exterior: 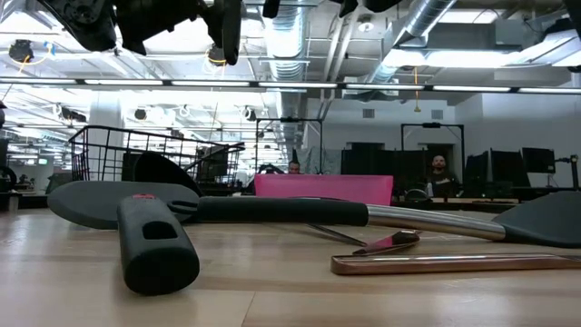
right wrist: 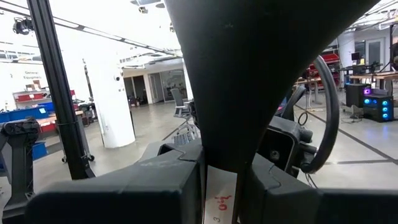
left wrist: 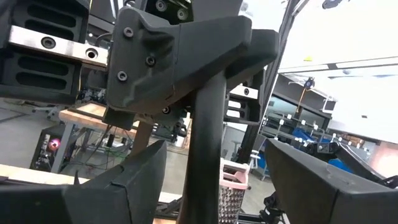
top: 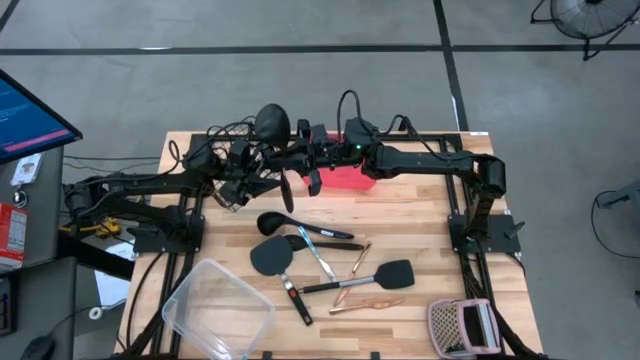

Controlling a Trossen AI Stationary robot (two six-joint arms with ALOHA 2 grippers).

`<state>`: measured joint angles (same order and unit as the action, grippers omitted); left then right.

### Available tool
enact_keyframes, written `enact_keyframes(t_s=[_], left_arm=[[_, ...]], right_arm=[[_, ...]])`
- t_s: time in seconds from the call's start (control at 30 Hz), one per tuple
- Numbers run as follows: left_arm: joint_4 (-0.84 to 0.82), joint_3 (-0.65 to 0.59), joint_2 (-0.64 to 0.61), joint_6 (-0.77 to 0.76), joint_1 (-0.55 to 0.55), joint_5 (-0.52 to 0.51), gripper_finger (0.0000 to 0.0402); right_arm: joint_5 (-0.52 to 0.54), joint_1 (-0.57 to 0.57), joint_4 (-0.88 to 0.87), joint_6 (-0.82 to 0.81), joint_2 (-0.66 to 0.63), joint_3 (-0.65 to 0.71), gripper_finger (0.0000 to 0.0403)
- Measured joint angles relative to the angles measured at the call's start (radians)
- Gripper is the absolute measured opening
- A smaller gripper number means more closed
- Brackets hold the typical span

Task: Pick & Place Kitchen Items
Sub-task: Put the soup ladle into the white bin

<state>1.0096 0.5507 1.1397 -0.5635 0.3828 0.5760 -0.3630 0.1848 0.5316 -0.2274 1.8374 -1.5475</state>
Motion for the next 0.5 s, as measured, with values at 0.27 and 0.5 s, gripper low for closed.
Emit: enact_keyframes(t_s=[0.27,0.5], left_arm=[[0.0,0.0,0.0,0.007,0.0,-0.004,0.0255],[-0.051,0.0,0.001,0.06,0.0,-0.053,0.0254]], right_arm=[[0.001,0.0,0.0,-0.001,0.0,0.0,0.0048],[0.001,-0.013,0.001,-0.009,0.0,0.0,0.0048]])
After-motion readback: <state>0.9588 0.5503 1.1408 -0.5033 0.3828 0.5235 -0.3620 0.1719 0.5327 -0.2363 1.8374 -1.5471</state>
